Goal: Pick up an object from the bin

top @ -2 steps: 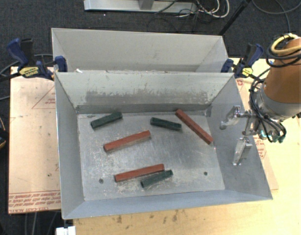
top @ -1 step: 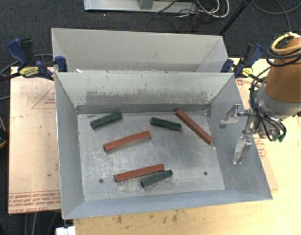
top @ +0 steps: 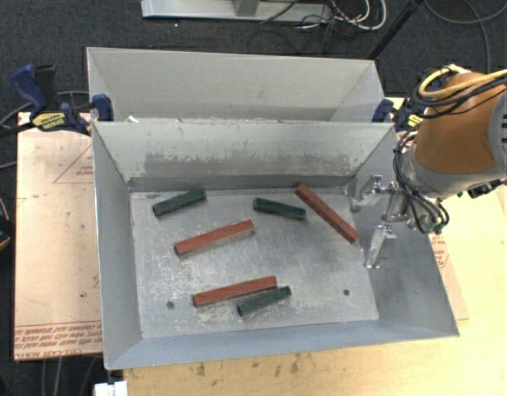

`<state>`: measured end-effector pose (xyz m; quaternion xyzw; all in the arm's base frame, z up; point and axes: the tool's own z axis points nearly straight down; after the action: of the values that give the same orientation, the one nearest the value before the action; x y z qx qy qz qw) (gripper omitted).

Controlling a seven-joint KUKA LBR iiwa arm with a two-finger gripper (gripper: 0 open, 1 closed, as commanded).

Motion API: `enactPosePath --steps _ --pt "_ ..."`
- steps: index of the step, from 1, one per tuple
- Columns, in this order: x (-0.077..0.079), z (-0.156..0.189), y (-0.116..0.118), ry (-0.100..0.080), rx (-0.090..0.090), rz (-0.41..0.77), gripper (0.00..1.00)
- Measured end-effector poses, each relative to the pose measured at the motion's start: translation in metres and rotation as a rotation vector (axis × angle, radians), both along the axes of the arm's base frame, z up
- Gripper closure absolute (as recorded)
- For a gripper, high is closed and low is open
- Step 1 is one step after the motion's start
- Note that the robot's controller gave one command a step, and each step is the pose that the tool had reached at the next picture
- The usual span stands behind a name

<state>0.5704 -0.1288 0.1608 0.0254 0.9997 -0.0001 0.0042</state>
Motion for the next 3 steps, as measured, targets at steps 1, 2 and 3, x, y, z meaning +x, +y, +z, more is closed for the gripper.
enactPosePath --steps 1,2,3 --pt "0.0599 -0.0808 -0.0098 -0.003 0.001 -0.127 0.0" --pt "0.0589 -0.0901 -0.0067 -0.012 0.002 -0.234 0.0" --pt "0.0594 -0.0822 -0.0088 0.004 0.0 -0.131 0.0"
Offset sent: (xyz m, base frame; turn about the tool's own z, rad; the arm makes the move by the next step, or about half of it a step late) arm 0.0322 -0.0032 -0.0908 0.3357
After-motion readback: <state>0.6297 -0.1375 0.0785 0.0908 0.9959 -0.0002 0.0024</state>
